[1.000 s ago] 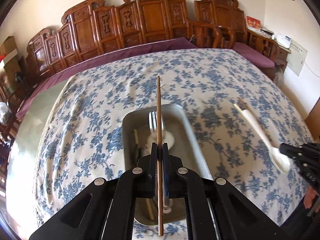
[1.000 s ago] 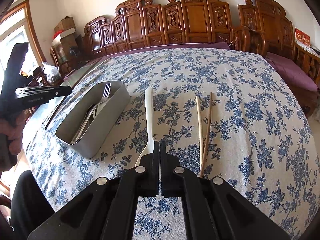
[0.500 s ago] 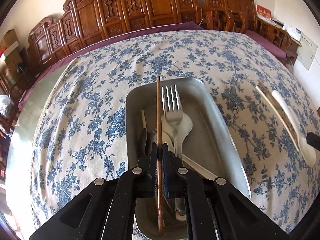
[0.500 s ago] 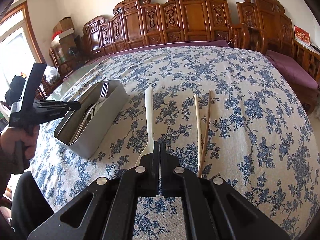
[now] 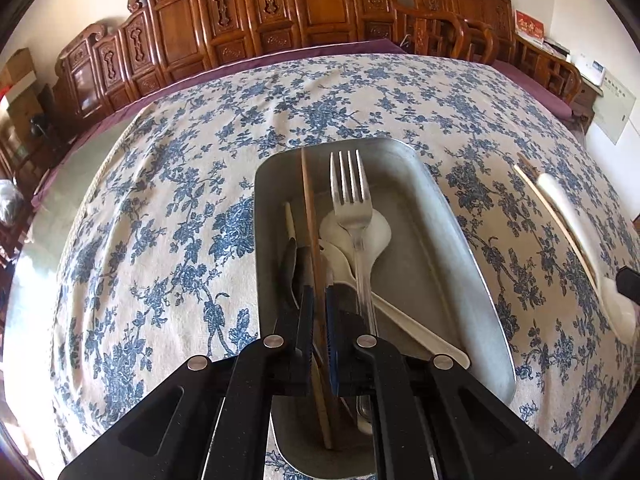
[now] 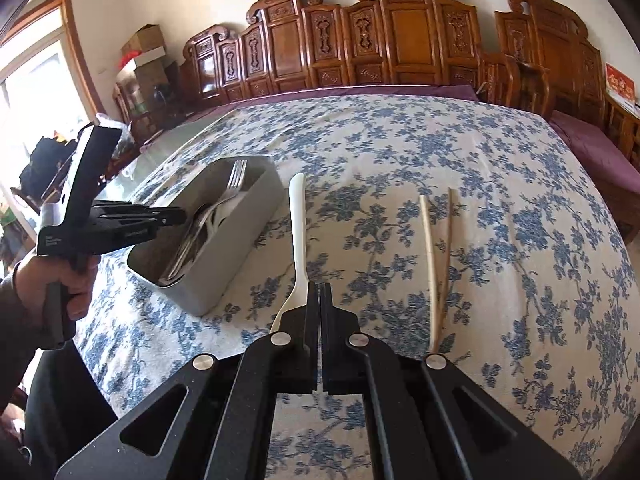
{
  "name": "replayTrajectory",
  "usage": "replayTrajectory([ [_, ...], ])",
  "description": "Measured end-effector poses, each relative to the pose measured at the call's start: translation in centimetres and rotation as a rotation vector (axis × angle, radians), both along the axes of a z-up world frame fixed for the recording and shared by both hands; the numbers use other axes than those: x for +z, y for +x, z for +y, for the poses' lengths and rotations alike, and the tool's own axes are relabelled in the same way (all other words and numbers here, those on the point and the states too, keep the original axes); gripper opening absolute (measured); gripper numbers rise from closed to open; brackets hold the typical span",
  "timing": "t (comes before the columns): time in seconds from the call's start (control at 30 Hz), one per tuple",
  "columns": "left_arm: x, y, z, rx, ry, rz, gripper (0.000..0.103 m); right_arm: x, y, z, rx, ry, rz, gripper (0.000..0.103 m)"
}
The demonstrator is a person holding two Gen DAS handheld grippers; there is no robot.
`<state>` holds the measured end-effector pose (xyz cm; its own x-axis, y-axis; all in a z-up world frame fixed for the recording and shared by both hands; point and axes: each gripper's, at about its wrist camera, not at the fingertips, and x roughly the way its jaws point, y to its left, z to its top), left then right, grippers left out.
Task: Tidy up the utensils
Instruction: 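Lower the chopstick into the grey tray and open the left gripper, then lower the white plastic spoon into the grey tray and open the right gripper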
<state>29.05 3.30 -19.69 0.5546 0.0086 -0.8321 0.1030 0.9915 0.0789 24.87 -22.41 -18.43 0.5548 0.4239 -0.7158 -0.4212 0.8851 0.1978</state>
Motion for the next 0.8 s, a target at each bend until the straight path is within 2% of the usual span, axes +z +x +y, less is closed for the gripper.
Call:
replayTrajectory([
  [0.17, 0.7, -0.3, 0.4, 0.004, -0.030, -0.018, 0.005, 0.3, 0.1, 2.0, 0.020, 0.005, 0.008, 0.002],
  [0.4, 3.2, -1.7, 1.8, 0.006, -0.060, -0.074, 0.005, 1.1, 1.2, 6.7, 0.049, 0.039, 0.018, 0.002],
  [0.8, 6.5, -3.7, 4.8, 0.021, -0.097, -0.134, 0.005, 0.5, 3.4, 15.0, 0.095, -0.033, 0.029, 0.002],
])
